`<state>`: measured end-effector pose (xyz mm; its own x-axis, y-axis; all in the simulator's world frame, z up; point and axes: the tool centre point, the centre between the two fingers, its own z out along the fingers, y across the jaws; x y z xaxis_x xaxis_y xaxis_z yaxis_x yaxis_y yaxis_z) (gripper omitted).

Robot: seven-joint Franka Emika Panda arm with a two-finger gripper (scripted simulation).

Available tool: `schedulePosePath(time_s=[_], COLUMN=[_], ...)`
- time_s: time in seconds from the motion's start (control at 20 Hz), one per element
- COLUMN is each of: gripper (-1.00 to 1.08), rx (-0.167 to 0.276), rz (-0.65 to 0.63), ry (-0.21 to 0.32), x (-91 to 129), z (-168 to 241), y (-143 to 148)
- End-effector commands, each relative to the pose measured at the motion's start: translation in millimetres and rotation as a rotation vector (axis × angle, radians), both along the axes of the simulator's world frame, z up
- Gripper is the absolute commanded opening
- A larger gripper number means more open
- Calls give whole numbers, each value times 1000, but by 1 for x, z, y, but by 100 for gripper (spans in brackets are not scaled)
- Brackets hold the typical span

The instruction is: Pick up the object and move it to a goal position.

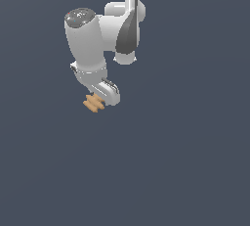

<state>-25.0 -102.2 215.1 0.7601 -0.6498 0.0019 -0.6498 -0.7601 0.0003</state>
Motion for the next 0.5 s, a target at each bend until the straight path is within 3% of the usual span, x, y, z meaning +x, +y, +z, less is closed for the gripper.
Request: schedulePosePath(time_s=[0.0,0.45], gripper=[-100,-100], rx=[-1,-1], rz=[0,1], ry=[1,1], x=[4,20], z=[27,118], y=[-4,-17])
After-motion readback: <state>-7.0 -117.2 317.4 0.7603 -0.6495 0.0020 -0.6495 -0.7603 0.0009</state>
